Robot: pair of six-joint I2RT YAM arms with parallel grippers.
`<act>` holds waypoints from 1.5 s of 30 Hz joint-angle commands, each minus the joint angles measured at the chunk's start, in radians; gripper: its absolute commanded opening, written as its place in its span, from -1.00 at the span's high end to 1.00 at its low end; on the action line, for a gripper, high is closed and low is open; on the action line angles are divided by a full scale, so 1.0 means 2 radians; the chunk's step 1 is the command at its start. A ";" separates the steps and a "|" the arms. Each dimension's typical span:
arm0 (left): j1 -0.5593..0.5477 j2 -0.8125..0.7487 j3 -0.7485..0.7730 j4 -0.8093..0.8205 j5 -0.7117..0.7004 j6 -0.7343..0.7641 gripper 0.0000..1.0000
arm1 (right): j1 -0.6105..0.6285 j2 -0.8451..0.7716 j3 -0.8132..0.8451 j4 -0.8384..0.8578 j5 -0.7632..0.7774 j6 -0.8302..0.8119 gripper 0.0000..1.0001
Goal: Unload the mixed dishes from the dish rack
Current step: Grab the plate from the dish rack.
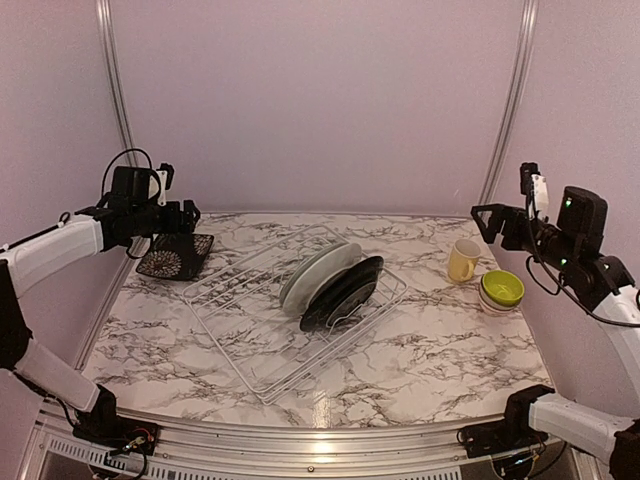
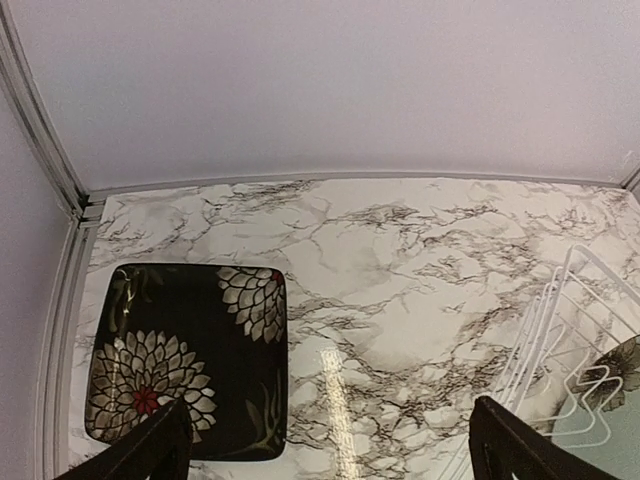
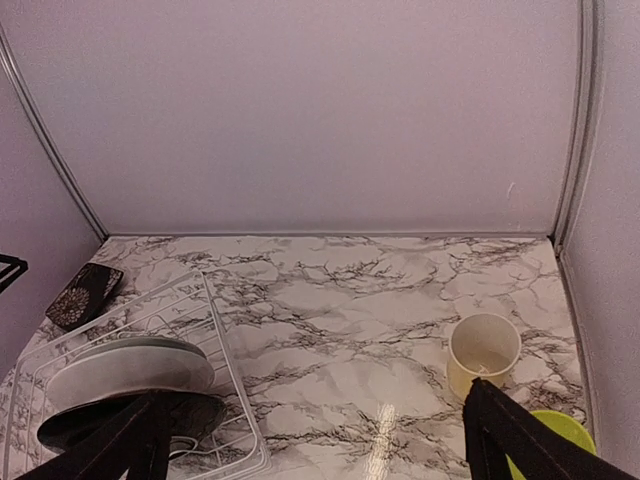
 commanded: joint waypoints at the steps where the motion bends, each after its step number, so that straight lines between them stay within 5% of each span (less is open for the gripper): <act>1: 0.003 -0.052 -0.025 -0.009 0.128 -0.103 -0.98 | 0.001 0.017 0.009 0.018 -0.011 0.015 -0.97; 9: 0.003 -0.100 -0.043 0.021 0.271 -0.164 -0.98 | 0.002 0.053 0.010 0.035 -0.023 0.034 -0.97; 14: -0.002 -0.101 -0.096 0.149 0.364 -0.292 -0.98 | 0.002 0.077 0.006 0.042 -0.033 0.048 -0.96; 22: -0.094 -0.083 -0.115 0.218 0.359 -0.343 -0.98 | 0.002 0.091 0.012 0.035 -0.037 0.057 -0.96; 27: -0.174 -0.065 -0.131 0.335 0.322 -0.389 -0.96 | 0.002 0.090 0.017 0.028 -0.037 0.061 -0.96; 34: -0.261 -0.004 -0.061 0.277 0.277 -0.339 -0.85 | 0.002 0.079 0.010 0.042 -0.068 0.066 -0.97; 45: -0.367 0.060 0.084 0.011 0.116 -0.160 -0.73 | 0.002 0.047 0.002 0.028 -0.053 0.044 -0.97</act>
